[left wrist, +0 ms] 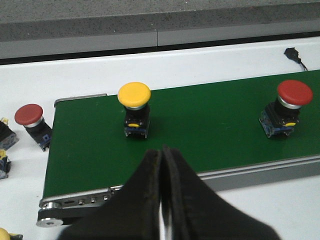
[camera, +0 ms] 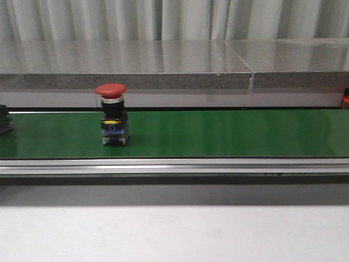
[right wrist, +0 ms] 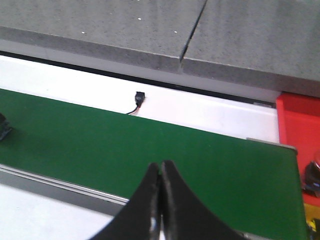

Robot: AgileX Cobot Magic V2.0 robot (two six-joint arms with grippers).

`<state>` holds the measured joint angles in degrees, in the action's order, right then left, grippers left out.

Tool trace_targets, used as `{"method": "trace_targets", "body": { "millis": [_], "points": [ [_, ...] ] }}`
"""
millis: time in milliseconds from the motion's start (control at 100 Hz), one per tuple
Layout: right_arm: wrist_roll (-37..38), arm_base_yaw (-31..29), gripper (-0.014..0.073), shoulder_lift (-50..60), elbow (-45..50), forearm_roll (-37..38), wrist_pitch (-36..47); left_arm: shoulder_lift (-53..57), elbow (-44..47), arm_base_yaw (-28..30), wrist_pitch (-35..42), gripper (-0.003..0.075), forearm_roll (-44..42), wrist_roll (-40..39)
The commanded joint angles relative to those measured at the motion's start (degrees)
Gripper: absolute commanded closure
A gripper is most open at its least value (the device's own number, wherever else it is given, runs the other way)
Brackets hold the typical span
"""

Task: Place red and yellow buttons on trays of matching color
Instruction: 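Lift the yellow button with the left gripper and set it on the belt, then lower the right gripper over the red button on the belt and grasp it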

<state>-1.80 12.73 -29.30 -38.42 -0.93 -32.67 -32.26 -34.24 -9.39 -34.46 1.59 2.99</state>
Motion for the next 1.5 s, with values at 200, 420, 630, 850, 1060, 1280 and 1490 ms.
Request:
{"method": "trace_targets", "body": {
  "millis": [200,420,630,850,1060,1280,1490],
  "points": [
    [-0.2,11.4,0.0660,-14.0,-12.8,2.3,1.9,6.5,0.9,-0.4,1.5,0.0741,1.3,-0.6],
    [-0.2,20.4,0.0550,-27.0,-24.3,2.3,-6.2,6.6,0.9,-0.4,1.5,0.0741,1.3,-0.6],
    [-0.1,25.4,0.0038,-37.8,-33.0,-0.5,-9.7,6.6,0.9,-0.4,1.5,0.0741,1.3,-0.6],
    [-0.1,25.9,-0.0001,-48.3,-41.1,-1.9,-17.2,6.6,0.9,-0.4,1.5,0.0741,1.3,-0.6],
    [-0.1,25.7,-0.0001,-56.6,-48.0,-1.9,-23.2,6.6,0.9,-0.4,1.5,0.0741,1.3,-0.6],
    [0.1,25.6,-0.0001,-64.0,-54.4,-0.2,-27.4,6.6,0.9,-0.4,1.5,0.0741,1.3,-0.6],
    [0.1,25.5,-0.0001,-69.1,-56.8,0.9,-28.4,6.6,0.9,-0.4,1.5,0.0741,1.3,-0.6]
  ]
}}
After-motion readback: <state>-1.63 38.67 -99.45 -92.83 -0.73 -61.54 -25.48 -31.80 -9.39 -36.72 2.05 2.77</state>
